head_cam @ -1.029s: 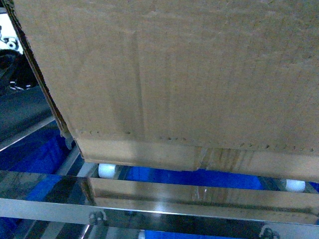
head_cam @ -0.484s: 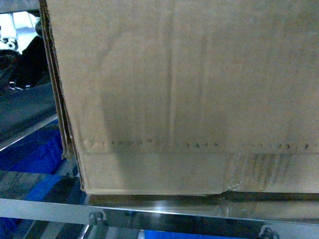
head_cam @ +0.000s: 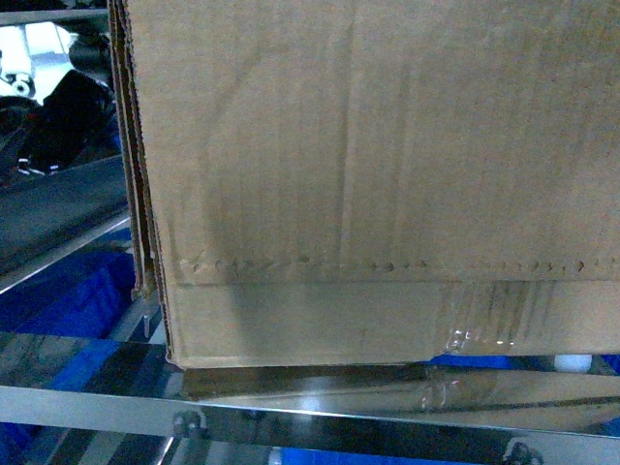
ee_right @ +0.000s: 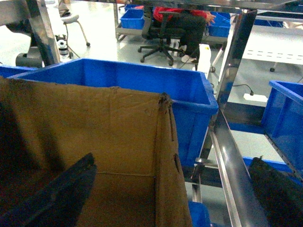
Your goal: Sort boxes to right shelf from conveyor
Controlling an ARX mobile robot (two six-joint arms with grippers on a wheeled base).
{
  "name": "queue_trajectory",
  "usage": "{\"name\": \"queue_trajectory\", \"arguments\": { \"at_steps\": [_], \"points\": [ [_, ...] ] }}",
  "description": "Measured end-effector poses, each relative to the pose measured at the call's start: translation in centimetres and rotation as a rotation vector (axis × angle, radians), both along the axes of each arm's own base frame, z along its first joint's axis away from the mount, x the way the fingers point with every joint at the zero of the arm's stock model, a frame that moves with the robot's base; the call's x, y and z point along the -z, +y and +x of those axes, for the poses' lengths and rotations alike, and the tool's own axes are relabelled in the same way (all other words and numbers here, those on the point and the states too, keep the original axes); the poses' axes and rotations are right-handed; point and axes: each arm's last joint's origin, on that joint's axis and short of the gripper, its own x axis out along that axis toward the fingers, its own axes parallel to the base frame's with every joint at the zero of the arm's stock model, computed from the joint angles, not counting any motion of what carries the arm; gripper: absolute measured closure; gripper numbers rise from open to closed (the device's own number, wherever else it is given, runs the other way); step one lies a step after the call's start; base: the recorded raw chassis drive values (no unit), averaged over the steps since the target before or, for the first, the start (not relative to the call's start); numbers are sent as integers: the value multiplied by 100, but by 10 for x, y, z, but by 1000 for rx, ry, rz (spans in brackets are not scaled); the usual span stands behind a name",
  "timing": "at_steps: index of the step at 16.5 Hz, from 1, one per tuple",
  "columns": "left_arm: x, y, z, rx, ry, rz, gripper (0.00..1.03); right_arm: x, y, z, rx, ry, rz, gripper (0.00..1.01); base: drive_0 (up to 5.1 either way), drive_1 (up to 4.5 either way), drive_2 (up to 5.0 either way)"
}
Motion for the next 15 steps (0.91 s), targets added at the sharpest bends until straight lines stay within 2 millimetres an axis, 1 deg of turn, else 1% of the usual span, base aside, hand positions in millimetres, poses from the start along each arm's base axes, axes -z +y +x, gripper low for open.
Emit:
{"name": "queue_trajectory", "arguments": {
  "at_steps": [2,3,5,8,11,12,13,14,15],
  "points": [
    [0,0,0,-2,0,-4,5,0,0,-1,-1,-2,3,1,0,0,0],
    [-1,0,0,-3,-4,-6,3,-1,0,-1,-1,-4,3,2,0,0,0],
    [-2,0,0,1,-16,-16,4,0,0,-2,-2,-9,3,4,0,0,0],
    [-3,-1,-1,6,-25,-24,6,0,1,-4,4,-36,-2,3,0,0,0],
    [-6,-4,-7,25,-71,-46,5,3,4,-10,29,-118,-33,3,0,0,0],
    [-2,-5,-16,31,-121,-55,5,6,7,-19,32,-194,-36,3,0,0,0],
    [2,-3,-21,17,-165,-57,5,8,5,-27,43,-248,-18,3,0,0,0],
    [3,2,-36,-5,-247,-48,5,7,0,-41,42,-347,17,3,0,0,0],
    [13,13,-60,9,-278,-12,5,8,-5,-65,72,-446,12,3,0,0,0]
  ]
}}
